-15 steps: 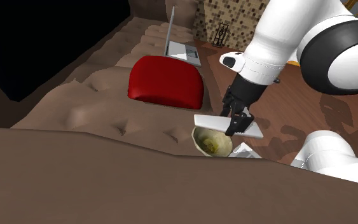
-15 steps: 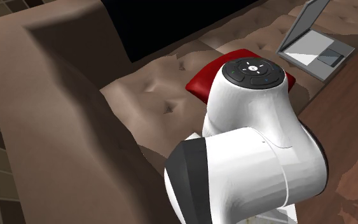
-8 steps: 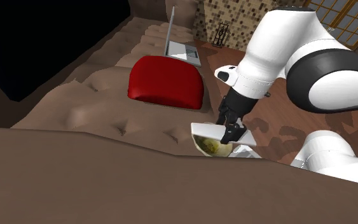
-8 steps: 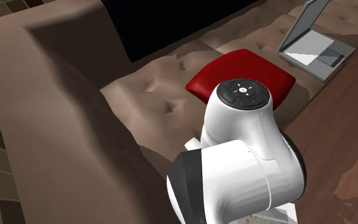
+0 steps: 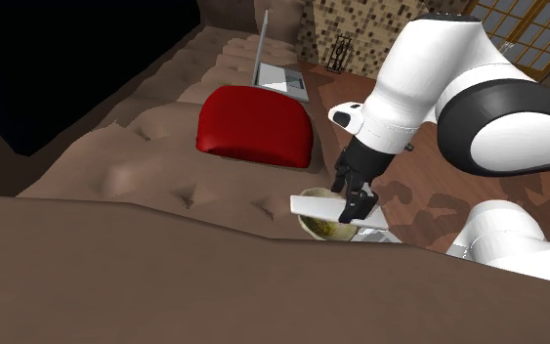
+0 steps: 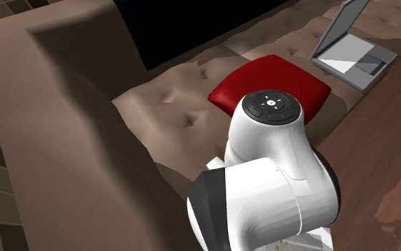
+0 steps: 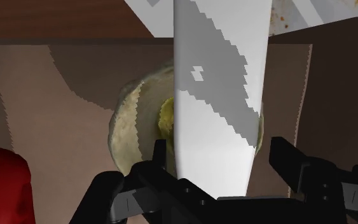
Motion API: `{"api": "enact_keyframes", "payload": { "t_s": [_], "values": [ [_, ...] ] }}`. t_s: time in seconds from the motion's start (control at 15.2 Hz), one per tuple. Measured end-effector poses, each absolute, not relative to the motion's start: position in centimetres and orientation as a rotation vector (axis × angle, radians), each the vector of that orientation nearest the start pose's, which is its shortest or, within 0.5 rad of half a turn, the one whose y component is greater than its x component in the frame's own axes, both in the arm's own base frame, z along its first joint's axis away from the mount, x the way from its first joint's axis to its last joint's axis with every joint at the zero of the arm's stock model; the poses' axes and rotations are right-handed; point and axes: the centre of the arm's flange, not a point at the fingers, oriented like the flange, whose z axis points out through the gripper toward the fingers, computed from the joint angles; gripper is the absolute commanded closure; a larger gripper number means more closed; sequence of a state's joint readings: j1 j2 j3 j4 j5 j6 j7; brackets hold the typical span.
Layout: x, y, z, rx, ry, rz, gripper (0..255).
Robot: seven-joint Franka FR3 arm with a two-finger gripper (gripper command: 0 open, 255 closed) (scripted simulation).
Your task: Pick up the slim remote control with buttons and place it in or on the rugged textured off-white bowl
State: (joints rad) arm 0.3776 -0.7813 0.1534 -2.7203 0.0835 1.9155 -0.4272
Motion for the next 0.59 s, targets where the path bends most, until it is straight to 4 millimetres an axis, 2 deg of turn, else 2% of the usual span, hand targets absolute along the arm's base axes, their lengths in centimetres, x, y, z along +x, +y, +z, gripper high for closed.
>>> {"api": "enact_keyframes", "payload": {
  "t_s": [0.33, 0.59],
  "values": [
    [26.6, 16.1, 44.2, -2.867, -1.356, 0.042, 0],
    [26.5, 16.4, 47.8, -2.867, -1.356, 0.04, 0]
  ]
}}
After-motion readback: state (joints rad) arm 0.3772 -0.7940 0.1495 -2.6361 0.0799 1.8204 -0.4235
